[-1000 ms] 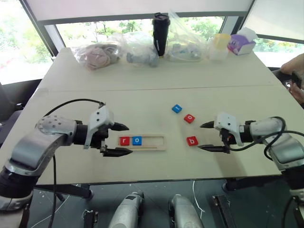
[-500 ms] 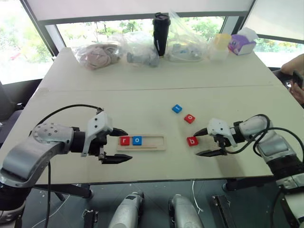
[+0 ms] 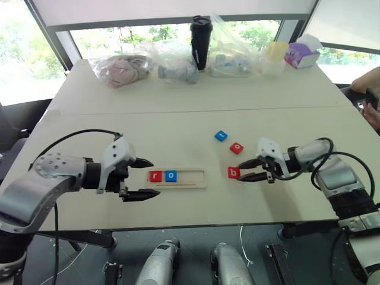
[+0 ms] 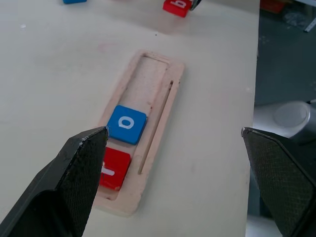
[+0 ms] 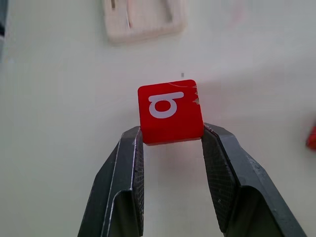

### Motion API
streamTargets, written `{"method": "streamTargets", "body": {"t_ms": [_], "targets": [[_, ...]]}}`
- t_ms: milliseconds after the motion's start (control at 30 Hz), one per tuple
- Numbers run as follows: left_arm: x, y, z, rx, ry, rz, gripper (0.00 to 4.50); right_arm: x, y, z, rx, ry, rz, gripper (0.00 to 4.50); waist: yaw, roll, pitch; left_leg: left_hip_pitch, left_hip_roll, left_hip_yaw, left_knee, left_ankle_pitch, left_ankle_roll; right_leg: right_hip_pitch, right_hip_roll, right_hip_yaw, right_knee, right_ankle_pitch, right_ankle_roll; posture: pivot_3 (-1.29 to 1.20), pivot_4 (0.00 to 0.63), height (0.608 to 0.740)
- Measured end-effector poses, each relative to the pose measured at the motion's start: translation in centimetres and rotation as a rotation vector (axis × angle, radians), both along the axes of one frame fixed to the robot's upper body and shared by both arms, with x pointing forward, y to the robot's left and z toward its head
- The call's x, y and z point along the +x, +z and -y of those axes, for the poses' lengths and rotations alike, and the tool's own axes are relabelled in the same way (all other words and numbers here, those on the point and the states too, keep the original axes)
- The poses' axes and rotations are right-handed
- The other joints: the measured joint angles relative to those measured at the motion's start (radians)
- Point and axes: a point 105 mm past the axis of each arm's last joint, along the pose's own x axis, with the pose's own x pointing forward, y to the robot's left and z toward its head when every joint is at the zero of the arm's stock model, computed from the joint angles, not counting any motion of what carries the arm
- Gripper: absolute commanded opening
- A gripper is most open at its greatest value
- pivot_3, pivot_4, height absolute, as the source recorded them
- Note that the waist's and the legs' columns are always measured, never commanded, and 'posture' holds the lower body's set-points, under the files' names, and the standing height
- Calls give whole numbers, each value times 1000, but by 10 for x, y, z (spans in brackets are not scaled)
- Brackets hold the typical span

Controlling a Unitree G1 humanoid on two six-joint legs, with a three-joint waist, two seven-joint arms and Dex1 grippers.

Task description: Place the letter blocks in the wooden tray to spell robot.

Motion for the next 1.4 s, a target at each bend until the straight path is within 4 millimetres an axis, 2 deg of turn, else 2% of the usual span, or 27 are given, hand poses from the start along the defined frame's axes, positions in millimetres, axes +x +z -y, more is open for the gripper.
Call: {"method": "streamTargets", "body": {"t_ms": [67, 133, 200, 333, 567, 733, 1200, 1400], "targets": [[3, 0, -5, 6, 22, 8, 4500, 6, 16, -37, 111, 12, 21, 1105, -3, 0, 0, 0, 0, 0, 0, 0, 0, -1, 1, 0, 2, 0, -1, 0, 150, 740], [3, -1, -5, 7, 24, 13, 4500, 8, 20, -64, 116, 29, 51, 1105, 5, 0, 0, 0, 0, 0, 0, 0, -1, -2, 0, 0, 2, 0, -1, 0, 150, 740], [2, -4, -7, 9, 37, 6, 4500, 7, 12, -79, 65, 29, 65, 1105, 17, 0, 0, 0, -1, -1, 0, 0, -1, -5, 0, 0, 1, 0, -1, 0, 150, 740], [3, -8, -7, 4, 54, 9, 4500, 6, -3, -97, 10, -28, 20, 1105, 32, 0, 0, -1, -3, 0, 0, 0, -1, -4, -1, 1, -1, 1, 0, 0, 150, 740], [5, -13, -3, -29, 84, 21, 4500, -3, -13, -105, -74, -49, 1, 1105, 28, 0, 0, 0, -1, 0, 0, 0, -1, -5, 0, 1, 0, 1, 0, 0, 150, 740], [6, -13, -2, -36, 87, 33, 4500, -2, -20, -99, -132, -58, 8, 1105, 26, 0, 0, 0, -1, 0, 0, 0, -1, -5, 0, 0, 0, 1, 0, 0, 150, 740], [7, -14, 3, -47, 75, 40, 4500, -9, -25, -106, -162, -17, 19, 1105, 25, 0, 0, 0, -1, 0, 0, 0, -1, -4, 0, 0, 0, 1, 1, 0, 150, 740], [6, -18, 6, -45, 67, 30, 4500, -10, -27, -116, -151, -6, 31, 1105, 24, 0, 0, 0, -1, 0, 0, 0, -1, -4, 0, 0, 1, 2, 2, 0, 150, 740]]}}
